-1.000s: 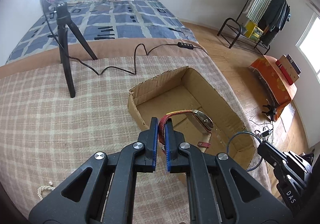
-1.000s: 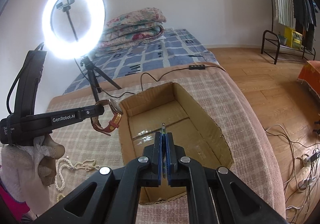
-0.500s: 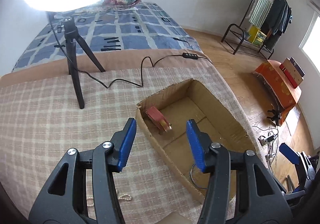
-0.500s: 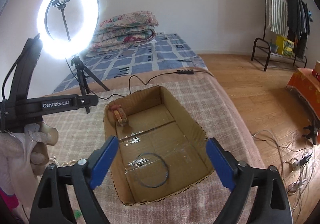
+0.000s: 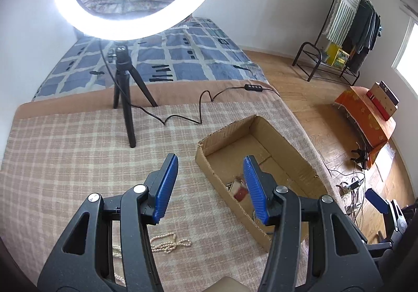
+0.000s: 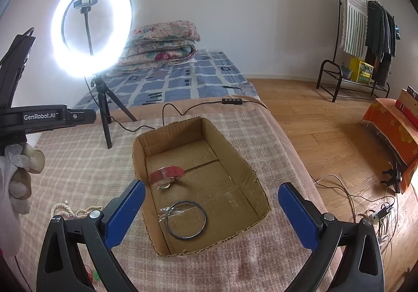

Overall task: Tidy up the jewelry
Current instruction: 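Withdraw both open tools from the box back toward the remaining jewelry, then close the left tool on the twisted pearl necklace while the right tool grasps the green pendant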

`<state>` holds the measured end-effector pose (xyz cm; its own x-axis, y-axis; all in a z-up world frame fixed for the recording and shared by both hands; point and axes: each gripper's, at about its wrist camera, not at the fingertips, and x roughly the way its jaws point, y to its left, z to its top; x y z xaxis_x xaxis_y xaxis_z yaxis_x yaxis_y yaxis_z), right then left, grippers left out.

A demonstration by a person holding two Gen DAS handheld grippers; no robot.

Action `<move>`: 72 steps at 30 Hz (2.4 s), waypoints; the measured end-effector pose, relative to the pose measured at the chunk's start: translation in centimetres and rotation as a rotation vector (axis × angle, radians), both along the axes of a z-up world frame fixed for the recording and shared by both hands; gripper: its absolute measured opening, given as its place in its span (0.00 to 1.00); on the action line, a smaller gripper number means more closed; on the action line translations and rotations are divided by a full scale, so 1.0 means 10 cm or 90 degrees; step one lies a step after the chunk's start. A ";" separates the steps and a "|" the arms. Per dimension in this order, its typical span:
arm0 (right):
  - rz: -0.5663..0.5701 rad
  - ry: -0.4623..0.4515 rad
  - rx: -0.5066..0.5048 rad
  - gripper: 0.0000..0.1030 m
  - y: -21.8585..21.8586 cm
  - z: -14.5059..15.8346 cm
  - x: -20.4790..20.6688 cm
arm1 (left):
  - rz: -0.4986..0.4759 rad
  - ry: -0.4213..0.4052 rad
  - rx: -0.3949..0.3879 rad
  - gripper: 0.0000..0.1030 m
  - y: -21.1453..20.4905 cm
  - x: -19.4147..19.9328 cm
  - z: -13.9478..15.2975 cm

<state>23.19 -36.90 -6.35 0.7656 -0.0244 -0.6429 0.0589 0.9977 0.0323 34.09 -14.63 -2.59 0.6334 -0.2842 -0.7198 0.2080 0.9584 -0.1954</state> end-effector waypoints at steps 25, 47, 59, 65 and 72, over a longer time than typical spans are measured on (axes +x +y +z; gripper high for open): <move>0.194 0.008 0.024 1.00 0.98 0.12 -0.80 | 0.029 -0.030 0.033 0.52 1.64 -1.40 0.19; 0.174 0.309 0.137 0.62 1.30 -1.05 -0.52 | 0.037 0.172 0.012 0.52 1.98 -1.50 -1.03; 0.131 0.398 0.199 0.39 1.33 -1.46 -0.31 | 0.061 0.226 -0.017 0.52 2.02 -1.05 -1.33; 0.135 0.404 0.195 0.39 1.42 -1.48 -0.23 | 0.080 0.268 -0.028 0.52 2.02 -0.79 -1.51; 0.129 0.415 0.195 0.39 1.47 -1.50 -0.19 | 0.087 0.294 -0.032 0.52 1.99 -0.65 -1.67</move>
<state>21.28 -22.23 -21.35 0.1975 0.3304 -0.9230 -0.0227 0.9428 0.3326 27.56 5.26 -19.33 0.2844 -0.2615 -0.9224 -0.0393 0.9581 -0.2837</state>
